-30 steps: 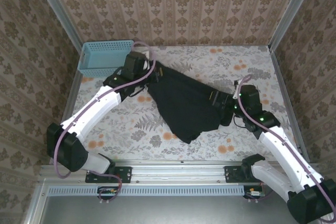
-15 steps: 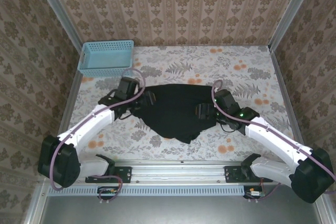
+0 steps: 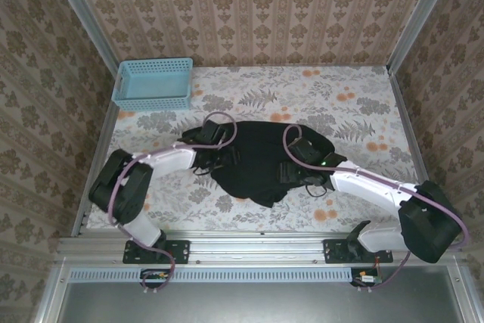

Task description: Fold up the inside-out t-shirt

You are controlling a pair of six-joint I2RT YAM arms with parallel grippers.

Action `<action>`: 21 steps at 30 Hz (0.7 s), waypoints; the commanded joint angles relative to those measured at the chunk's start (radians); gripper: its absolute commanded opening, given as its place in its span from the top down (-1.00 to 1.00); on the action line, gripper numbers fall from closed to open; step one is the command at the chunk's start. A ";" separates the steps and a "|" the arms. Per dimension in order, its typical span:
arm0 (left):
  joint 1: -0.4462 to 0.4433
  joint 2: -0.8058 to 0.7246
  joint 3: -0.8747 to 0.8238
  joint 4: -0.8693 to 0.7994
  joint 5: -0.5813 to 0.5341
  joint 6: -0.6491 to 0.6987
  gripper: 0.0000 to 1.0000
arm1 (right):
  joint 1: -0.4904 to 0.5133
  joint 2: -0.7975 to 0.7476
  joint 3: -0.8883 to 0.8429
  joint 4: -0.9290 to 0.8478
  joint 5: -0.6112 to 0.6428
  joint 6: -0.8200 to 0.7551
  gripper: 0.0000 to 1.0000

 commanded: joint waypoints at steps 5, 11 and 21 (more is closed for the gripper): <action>0.047 0.368 0.397 0.142 0.191 0.033 0.14 | 0.125 0.077 0.059 0.157 -0.073 0.088 -0.35; 0.007 0.430 0.693 -0.059 0.231 0.115 -0.01 | 0.154 0.021 0.105 0.090 0.021 0.082 -0.48; -0.023 -0.139 0.168 -0.150 -0.052 0.152 -0.43 | -0.044 -0.329 -0.049 -0.153 0.126 0.053 -0.69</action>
